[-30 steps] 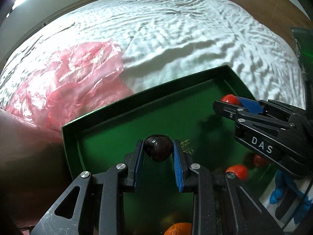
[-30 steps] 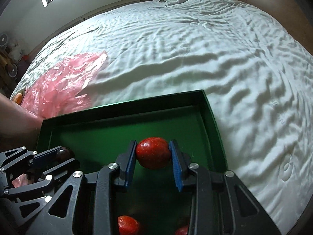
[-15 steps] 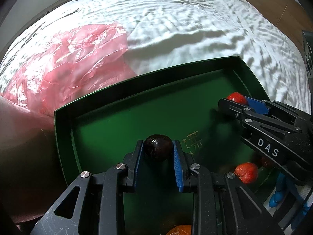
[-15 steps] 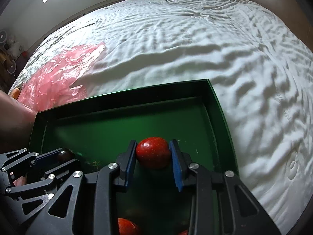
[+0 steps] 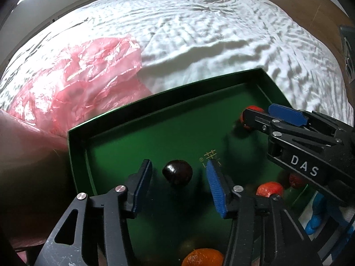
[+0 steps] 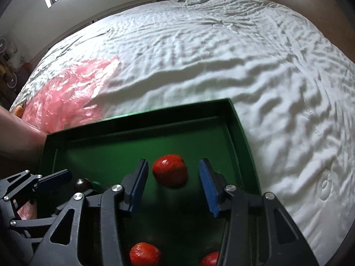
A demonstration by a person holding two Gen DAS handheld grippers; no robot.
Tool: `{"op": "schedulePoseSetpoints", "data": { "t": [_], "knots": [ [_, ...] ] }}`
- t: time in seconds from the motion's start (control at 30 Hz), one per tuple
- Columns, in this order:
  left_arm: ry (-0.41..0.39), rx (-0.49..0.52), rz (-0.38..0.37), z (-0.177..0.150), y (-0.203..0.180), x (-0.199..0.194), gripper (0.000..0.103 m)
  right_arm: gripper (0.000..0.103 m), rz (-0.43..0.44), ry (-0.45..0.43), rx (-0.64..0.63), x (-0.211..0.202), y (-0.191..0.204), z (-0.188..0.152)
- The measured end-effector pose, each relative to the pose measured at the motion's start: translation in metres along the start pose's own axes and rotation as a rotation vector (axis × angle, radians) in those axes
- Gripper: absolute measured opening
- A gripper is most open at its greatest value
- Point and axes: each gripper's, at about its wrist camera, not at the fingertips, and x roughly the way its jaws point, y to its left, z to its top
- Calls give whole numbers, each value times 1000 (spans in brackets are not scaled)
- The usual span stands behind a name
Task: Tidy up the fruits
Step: 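Open the left tool to drop the plum while the right tool releases the apple, then move both open tools back toward the remaining fruit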
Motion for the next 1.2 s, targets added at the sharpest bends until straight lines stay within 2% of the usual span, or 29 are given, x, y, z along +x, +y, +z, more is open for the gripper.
{"op": "schedulePoseSetpoints", "data": {
  "t": [0.1, 0.17, 0.4, 0.63, 0.93, 1.2],
  "knots": [
    [-18, 11, -8, 0, -5, -9, 47, 98, -3, -31, 5, -16, 2, 0],
    [-36, 26, -9, -2, -10, -18, 53, 103, -8, -49, 12, -25, 2, -1],
    [-77, 68, -39, -11, -25, -43, 56, 103, -37, -95, 44, -56, -2, -9],
    [-93, 97, -70, -28, -38, -65, 56, 103, -71, -99, 72, -80, -10, -35],
    [-92, 164, -114, -75, -45, -95, 58, 103, -106, -104, 100, -112, -5, -72],
    [-69, 235, -116, -127, -24, -128, 58, 103, -92, -76, 122, -130, 22, -111]
  ]
}}
